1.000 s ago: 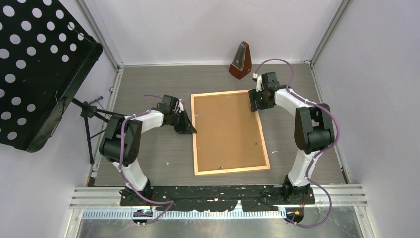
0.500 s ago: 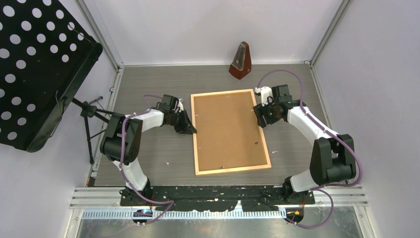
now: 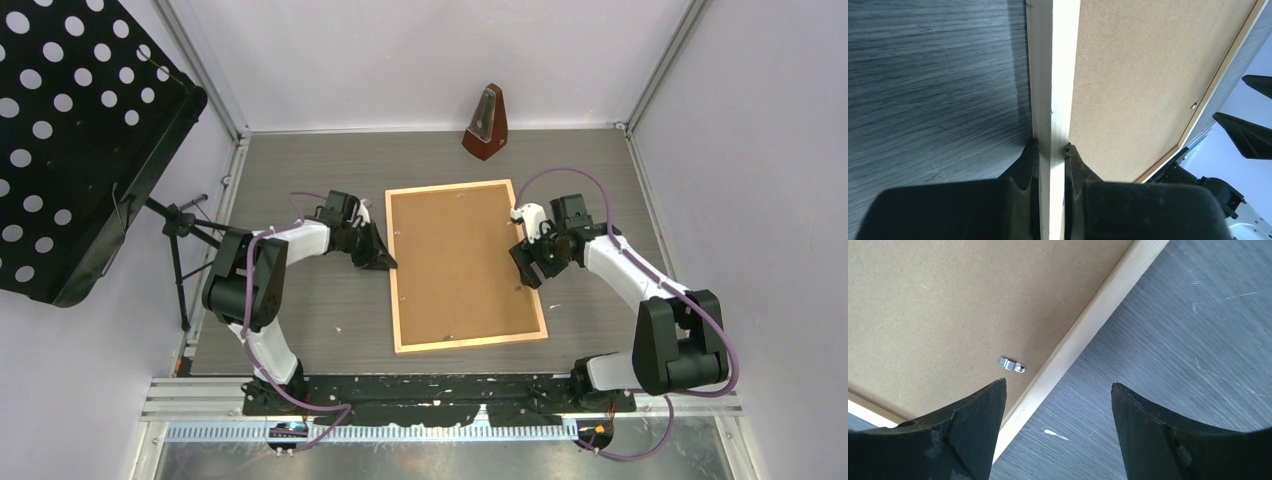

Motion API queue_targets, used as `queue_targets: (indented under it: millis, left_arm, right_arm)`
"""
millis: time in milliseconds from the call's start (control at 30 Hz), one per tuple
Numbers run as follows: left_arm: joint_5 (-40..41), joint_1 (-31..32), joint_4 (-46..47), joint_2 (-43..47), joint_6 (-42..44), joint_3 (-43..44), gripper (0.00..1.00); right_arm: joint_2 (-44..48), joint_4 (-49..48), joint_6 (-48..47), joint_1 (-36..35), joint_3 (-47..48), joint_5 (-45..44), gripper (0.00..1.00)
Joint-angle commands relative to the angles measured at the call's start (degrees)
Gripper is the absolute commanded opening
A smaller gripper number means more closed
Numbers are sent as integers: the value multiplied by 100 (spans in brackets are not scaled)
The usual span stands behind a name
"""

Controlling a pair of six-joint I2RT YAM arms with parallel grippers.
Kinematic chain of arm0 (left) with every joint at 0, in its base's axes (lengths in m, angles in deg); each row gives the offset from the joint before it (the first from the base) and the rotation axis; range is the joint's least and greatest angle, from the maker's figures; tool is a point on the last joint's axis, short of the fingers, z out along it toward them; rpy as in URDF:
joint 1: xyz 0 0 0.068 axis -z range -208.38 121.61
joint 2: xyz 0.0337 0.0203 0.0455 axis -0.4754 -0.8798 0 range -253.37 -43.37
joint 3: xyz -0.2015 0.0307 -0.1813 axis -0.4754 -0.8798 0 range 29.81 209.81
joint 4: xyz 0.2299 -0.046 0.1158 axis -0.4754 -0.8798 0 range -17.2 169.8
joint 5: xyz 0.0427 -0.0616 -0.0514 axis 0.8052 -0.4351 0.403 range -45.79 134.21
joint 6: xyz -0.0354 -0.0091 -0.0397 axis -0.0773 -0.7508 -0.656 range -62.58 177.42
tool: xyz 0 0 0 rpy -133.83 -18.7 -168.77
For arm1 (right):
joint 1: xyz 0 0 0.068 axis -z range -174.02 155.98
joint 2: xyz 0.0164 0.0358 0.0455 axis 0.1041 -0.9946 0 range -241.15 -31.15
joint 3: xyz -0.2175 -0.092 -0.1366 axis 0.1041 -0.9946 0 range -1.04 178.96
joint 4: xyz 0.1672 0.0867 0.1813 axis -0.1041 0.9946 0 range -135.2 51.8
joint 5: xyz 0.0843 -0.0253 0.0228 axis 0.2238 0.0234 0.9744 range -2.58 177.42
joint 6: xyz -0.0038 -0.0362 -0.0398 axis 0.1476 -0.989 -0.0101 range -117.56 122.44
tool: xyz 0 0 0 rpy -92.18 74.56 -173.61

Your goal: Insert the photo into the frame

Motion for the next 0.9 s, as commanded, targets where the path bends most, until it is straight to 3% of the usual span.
queue_targets:
  millis: [0, 867]
  left_arm:
    - [456, 14, -273, -488, 91, -300, 0]
    - [394, -38, -241, -536, 74, -311, 0]
  right_arm:
    - [258, -179, -194, 9, -134, 306, 83]
    - [-307, -250, -517, -266, -165, 213, 78]
